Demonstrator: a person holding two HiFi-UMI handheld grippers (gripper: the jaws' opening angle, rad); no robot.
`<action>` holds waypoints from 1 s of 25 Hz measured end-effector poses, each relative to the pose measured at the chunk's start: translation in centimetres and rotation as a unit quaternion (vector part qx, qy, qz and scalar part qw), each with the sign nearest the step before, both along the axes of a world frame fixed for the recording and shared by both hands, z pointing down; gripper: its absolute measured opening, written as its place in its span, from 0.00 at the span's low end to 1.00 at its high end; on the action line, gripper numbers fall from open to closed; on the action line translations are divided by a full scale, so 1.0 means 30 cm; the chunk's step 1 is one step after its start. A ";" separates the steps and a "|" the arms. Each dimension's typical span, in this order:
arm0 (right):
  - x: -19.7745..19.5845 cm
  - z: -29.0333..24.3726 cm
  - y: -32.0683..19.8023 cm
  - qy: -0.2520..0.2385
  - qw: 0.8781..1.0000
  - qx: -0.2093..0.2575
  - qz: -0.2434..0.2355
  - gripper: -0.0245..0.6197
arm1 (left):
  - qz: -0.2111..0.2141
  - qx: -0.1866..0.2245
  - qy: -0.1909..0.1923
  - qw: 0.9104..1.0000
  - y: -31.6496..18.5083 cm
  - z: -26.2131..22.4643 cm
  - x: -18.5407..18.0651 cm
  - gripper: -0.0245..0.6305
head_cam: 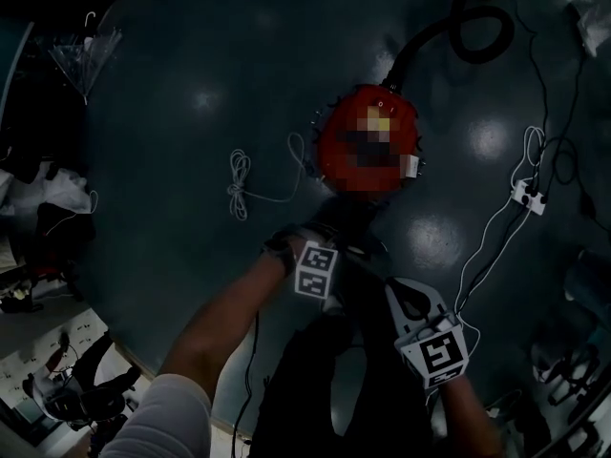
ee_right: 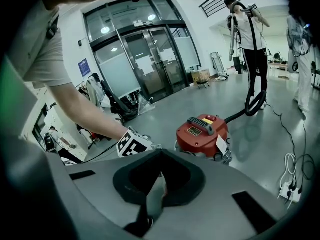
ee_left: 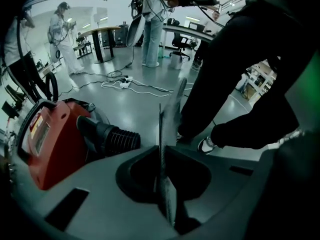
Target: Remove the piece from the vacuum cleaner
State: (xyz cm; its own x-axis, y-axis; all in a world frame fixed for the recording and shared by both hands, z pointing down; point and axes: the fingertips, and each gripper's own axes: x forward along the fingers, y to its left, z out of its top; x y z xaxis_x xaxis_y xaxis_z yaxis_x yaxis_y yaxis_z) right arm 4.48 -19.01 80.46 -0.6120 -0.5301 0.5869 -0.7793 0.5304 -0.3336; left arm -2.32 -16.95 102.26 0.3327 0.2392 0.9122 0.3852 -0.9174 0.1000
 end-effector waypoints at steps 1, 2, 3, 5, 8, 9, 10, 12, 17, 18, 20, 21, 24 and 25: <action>0.001 -0.021 -0.001 0.000 1.000 0.001 0.002 0.06 | -0.002 -0.003 0.001 1.000 0.010 -0.029 -0.005 0.08; 0.001 -0.046 0.000 0.000 1.000 0.003 0.004 0.06 | -0.005 -0.005 0.003 1.000 0.021 -0.064 -0.013 0.08; -0.002 -0.078 0.004 0.000 1.000 0.004 0.006 0.06 | -0.009 -0.006 0.004 1.000 0.032 -0.107 -0.025 0.08; -0.013 -0.160 0.020 0.000 1.000 0.006 0.009 0.06 | -0.017 -0.007 0.009 1.000 0.058 -0.214 -0.052 0.08; -0.038 -0.325 0.049 0.003 1.000 0.025 0.000 0.06 | -0.035 0.001 0.021 0.999 0.093 -0.420 -0.091 0.08; -0.047 -0.387 0.060 0.003 1.000 0.029 -0.001 0.06 | -0.041 0.006 0.025 0.999 0.103 -0.497 -0.103 0.08; -0.058 -0.451 0.073 0.002 0.999 0.032 0.000 0.06 | -0.045 0.012 0.029 0.999 0.115 -0.575 -0.115 0.08; -0.082 -0.582 0.105 -0.001 0.999 0.043 0.001 0.06 | -0.049 0.023 0.038 0.998 0.147 -0.731 -0.137 0.08; -0.144 -0.880 0.225 -0.014 0.998 0.052 0.012 0.06 | -0.064 0.033 0.063 0.995 0.272 -1.095 -0.176 0.08; -0.154 -0.932 0.251 -0.013 0.998 0.056 0.010 0.06 | -0.071 0.030 0.069 0.995 0.303 -1.164 -0.182 0.08; -0.177 -1.038 0.307 -0.009 0.998 0.061 0.002 0.06 | -0.084 0.024 0.079 0.993 0.366 -1.302 -0.196 0.08; -0.190 -1.090 0.337 -0.008 0.998 0.063 -0.004 0.06 | -0.089 0.020 0.084 0.992 0.400 -1.367 -0.202 0.08; -0.221 -1.232 0.424 -0.012 0.998 0.065 -0.024 0.06 | -0.095 0.005 0.094 0.991 0.509 -1.543 -0.211 0.08; -0.223 -1.268 0.456 -0.012 0.997 0.065 -0.032 0.06 | -0.091 -0.001 0.097 0.991 0.551 -1.593 -0.208 0.08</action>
State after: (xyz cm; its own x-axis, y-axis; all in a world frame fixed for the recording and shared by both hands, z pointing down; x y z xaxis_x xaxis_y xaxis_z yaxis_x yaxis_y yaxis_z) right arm -2.22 -5.33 42.42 -0.6600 -0.5596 0.5012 -0.7349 0.6193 -0.2764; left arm -8.55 -0.41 54.46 0.5391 0.1605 0.8268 0.2245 -0.9735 0.0426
